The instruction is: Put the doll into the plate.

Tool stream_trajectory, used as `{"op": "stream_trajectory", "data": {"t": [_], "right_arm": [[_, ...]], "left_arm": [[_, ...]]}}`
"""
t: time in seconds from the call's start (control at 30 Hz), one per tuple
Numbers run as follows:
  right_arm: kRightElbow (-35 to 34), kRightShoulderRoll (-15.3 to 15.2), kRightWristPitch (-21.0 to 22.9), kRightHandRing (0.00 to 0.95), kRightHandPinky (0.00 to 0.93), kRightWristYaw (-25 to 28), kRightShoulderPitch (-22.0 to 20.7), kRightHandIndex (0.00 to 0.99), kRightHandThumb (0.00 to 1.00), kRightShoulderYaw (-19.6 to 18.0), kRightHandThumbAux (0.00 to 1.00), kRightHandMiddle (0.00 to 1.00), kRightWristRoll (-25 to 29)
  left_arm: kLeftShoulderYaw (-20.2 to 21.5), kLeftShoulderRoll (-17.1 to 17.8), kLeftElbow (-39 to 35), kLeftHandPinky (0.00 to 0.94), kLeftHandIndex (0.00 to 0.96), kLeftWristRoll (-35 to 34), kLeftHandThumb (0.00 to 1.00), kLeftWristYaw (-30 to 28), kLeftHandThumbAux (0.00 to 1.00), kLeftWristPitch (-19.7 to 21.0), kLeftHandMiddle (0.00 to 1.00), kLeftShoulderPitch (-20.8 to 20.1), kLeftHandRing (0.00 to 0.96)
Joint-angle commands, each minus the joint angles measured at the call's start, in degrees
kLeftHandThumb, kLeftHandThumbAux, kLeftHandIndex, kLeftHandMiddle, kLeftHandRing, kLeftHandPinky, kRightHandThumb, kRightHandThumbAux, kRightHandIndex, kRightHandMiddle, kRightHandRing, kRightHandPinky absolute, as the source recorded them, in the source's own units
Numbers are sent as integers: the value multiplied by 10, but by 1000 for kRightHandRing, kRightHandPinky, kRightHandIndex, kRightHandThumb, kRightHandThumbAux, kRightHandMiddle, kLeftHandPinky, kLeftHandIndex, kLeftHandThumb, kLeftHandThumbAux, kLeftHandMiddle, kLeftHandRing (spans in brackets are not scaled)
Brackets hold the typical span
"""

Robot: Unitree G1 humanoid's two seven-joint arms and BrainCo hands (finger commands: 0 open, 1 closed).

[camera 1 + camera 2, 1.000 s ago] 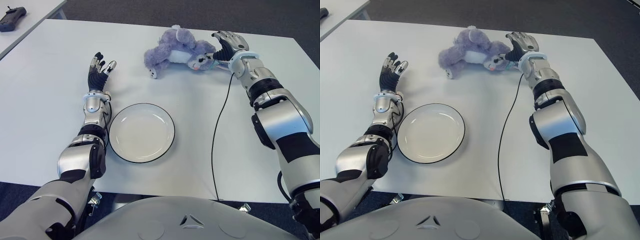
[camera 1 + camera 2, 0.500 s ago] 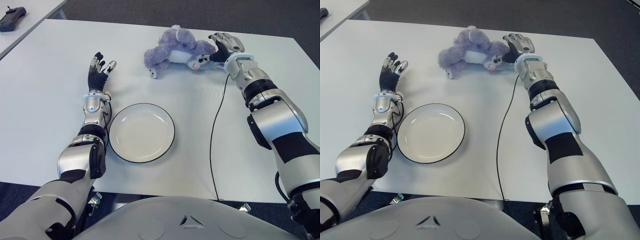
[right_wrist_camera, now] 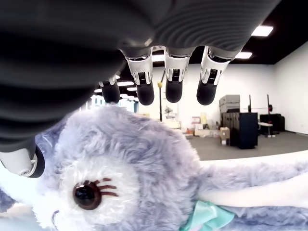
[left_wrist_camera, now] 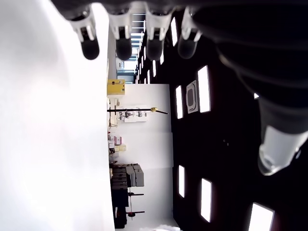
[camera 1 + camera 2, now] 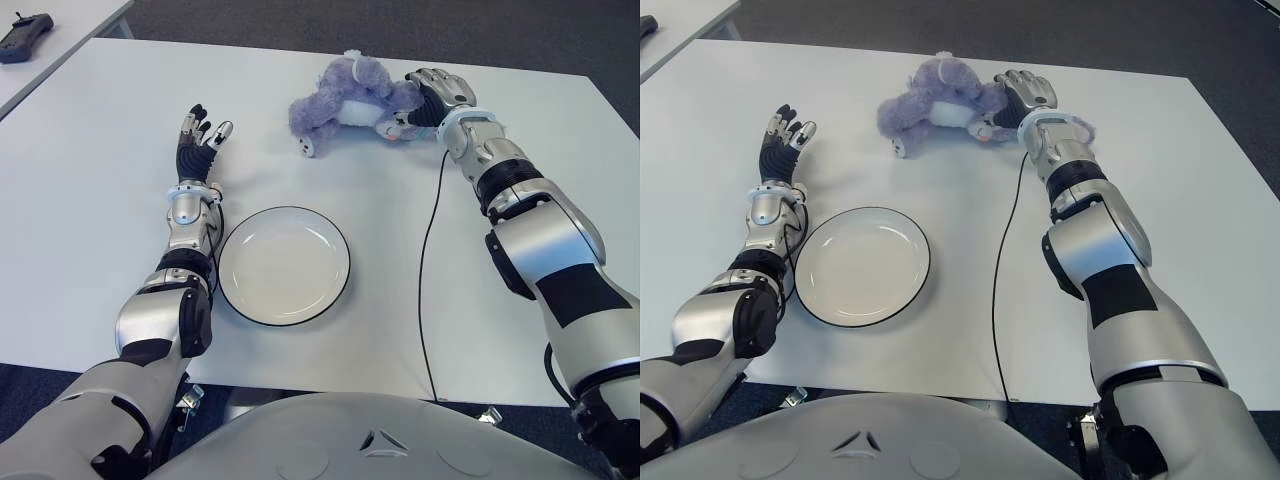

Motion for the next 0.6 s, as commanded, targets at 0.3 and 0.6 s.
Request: {"op": "stream_trajectory", "data": {"t": [0.3,0.6], "right_arm": [[12,24,15,0,33,-2,14,0,316,8,413,0,-12],[14,47,22,0,63,-7,22,0,321,6,411,0,-9]], "left_arm": [[4,-63,94,0,34,-14,0,-4,546,42,65,136,26],[-1,-64,93,0,19,-9,0,0,516,39,59,138,22]]}}
